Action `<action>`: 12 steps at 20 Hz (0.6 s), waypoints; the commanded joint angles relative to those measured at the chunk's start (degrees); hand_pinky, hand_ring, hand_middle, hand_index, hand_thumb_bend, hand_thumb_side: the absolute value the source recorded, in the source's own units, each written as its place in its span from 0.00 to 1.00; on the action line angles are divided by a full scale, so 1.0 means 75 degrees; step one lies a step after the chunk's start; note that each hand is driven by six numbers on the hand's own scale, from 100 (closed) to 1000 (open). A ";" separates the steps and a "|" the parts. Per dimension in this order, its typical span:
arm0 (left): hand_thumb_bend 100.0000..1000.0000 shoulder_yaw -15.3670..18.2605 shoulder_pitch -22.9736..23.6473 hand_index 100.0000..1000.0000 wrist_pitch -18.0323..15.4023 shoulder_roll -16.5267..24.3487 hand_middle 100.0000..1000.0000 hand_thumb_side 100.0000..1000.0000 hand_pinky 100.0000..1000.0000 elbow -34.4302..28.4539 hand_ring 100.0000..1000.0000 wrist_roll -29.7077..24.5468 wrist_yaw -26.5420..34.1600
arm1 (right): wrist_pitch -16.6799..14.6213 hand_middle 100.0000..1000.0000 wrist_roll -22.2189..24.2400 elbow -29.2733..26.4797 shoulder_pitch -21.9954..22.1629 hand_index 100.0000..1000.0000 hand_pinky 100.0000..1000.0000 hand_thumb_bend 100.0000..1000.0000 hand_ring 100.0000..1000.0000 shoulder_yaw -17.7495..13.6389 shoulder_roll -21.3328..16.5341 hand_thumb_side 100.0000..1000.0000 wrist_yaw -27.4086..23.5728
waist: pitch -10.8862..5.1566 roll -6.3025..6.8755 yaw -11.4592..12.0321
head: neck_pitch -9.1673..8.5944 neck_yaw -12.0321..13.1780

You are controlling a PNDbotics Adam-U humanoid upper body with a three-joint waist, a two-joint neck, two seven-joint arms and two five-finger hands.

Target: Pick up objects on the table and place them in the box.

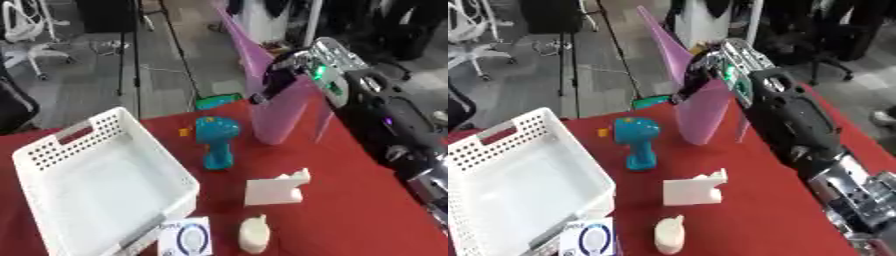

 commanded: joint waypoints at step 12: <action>0.00 0.0026 -0.0105 0.84 0.0071 0.0069 0.78 1.00 0.83 -0.0109 0.89 -0.0006 0.0040 | -0.0058 0.83 0.0016 0.0117 -0.0049 0.92 0.93 0.37 0.92 -0.0093 -0.0176 0.70 0.0146 | -0.0021 0.0109 0.0084 | -0.0238 -0.0128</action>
